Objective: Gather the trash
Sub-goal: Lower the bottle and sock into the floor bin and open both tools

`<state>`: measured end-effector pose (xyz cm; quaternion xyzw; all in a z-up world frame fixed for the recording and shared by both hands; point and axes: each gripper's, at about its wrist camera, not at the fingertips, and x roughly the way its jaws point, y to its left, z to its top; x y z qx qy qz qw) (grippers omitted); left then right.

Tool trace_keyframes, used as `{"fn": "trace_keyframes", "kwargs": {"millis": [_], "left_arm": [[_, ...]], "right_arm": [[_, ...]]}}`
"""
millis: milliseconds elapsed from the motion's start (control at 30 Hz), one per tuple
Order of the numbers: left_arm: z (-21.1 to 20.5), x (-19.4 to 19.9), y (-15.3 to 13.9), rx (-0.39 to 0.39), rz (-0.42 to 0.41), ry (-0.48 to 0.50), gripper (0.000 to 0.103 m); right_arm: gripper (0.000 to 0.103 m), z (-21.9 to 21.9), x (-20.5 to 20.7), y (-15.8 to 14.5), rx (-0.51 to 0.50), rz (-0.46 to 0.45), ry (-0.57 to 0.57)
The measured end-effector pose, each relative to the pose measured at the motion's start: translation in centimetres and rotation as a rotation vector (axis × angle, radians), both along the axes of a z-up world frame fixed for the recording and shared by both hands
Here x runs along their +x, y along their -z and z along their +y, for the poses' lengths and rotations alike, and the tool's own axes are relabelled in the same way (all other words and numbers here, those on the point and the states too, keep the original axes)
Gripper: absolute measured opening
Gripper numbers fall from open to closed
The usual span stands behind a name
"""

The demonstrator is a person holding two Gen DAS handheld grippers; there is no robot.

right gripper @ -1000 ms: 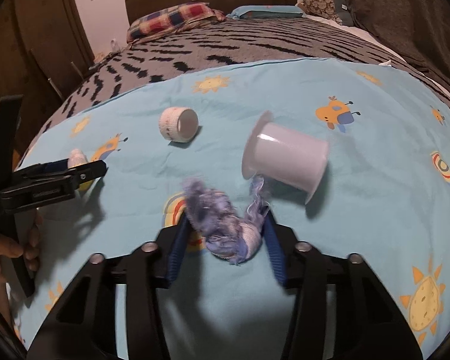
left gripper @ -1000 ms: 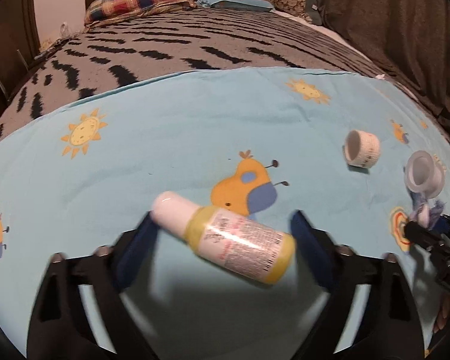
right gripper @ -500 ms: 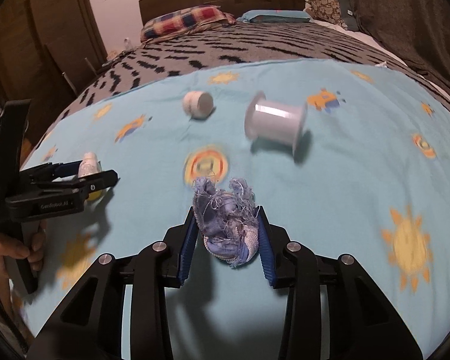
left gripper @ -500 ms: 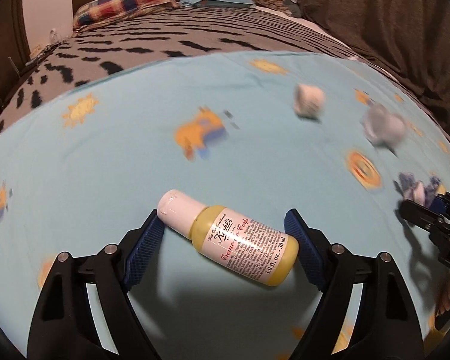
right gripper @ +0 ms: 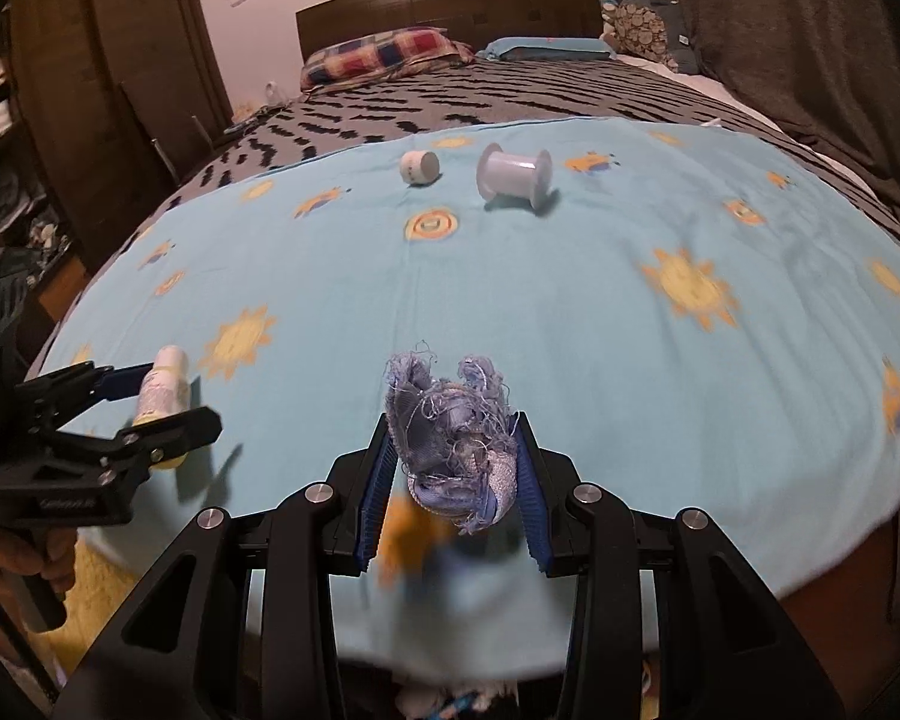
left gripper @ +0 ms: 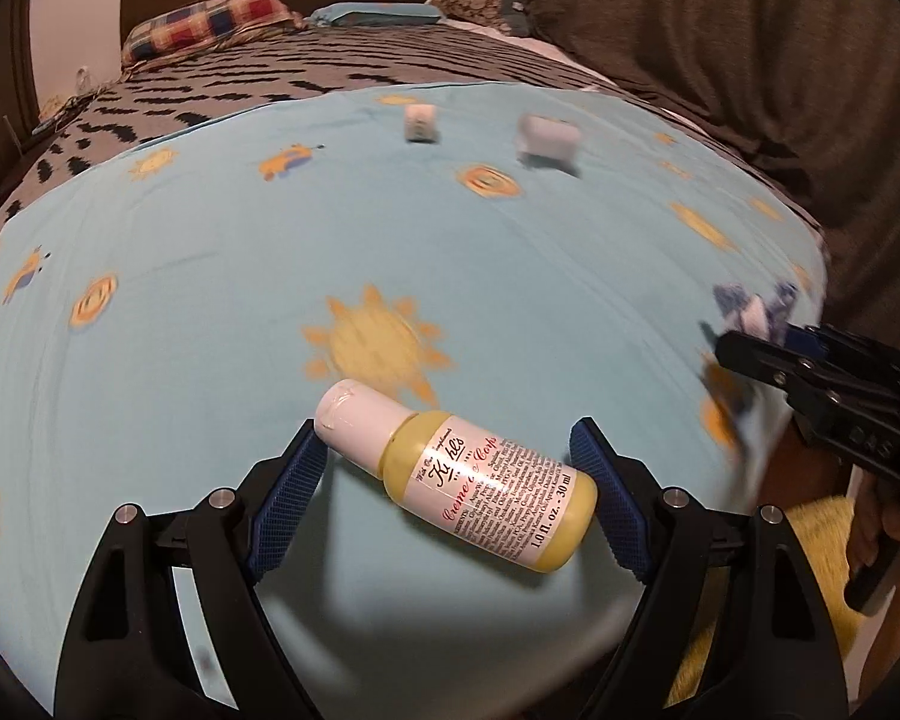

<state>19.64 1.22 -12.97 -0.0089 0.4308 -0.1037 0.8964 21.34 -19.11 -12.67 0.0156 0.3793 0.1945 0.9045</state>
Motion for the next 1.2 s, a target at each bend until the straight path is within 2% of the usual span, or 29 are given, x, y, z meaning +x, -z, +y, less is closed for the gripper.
{"fn": "trace_keyframes", "kwargs": {"millis": [333, 500, 833, 1200], "left_arm": [[-4.2, -10.6, -0.2, 0.004, -0.074, 0.053, 0.079], [-5.7, -13.4, 1.6, 0.005, -0.055, 0.083, 0.079], [-6.9, -14.9, 9.4, 0.002, 0.102, 0.093, 0.079], [-8.6, -14.2, 15.2, 0.028, 0.236, 0.105, 0.079]], "right_arm": [[0.039, -2.5, -8.5, 1.4, 0.007, -0.012, 0.007], [0.039, -2.7, -10.8, 3.6, 0.011, 0.022, 0.004], [0.039, -2.9, -12.6, 9.5, 0.003, 0.153, 0.005], [0.04, -2.3, -11.8, 14.8, 0.01, 0.277, 0.03]]}}
